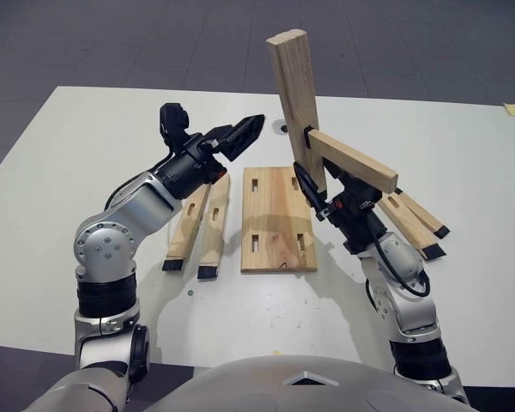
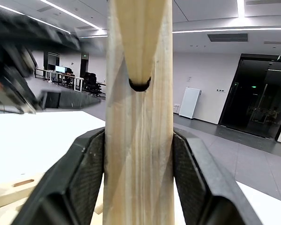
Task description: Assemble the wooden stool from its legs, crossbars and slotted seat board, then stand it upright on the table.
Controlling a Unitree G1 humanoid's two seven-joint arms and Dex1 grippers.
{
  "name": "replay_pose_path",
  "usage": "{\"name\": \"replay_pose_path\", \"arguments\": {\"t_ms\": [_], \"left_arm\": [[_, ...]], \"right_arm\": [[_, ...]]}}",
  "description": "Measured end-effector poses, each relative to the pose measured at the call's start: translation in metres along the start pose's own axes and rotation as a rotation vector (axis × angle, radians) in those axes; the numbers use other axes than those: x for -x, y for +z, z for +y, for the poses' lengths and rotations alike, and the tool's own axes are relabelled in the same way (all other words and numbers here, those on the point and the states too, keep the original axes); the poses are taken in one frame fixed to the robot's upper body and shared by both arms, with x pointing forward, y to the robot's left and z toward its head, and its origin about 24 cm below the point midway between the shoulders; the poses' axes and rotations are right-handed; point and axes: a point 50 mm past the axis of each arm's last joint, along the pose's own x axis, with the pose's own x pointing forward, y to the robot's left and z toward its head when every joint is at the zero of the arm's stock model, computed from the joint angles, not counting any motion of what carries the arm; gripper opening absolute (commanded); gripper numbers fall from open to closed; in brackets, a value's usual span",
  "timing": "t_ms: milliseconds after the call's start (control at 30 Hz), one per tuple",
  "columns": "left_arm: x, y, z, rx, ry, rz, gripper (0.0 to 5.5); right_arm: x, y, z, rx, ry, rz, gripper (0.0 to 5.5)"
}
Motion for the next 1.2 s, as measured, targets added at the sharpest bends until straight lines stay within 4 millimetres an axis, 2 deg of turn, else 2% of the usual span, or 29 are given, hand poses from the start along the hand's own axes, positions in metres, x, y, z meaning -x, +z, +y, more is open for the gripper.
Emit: {"name": "replay_pose_path", "arguments": {"t_ms": [167, 300, 433, 700, 1200], "left_arm": [[0.006, 0.011, -0.011, -0.081, -0.101, 0.031, 5.40], [-0.008, -0.001, -0.011, -0.175, -0.061, 0.063, 5.40], [-0.019, -0.013, -0.014, -0.176, -0.061, 0.046, 5.40], [-0.027, -0.001, -0.016, -0.137, -0.042, -0.093, 4.02], [-0.031, -0.015, -0.016, -0.172, -0.024, -0.065, 1.39]], "right_arm": [[0.006, -0.005, -0.002, -0.002, -0.013, 0.040, 2.08], [0.006, -0.008, 0.002, 0.019, 0.044, 0.072, 2.08], [0.003, -0.007, 0.006, 0.073, 0.111, 0.087, 2.08], [0.003, -0.008, 0.007, 0.109, 0.132, 0.104, 2.08], [0.003, -0.009, 0.007, 0.104, 0.118, 0.107, 2.08]]}}
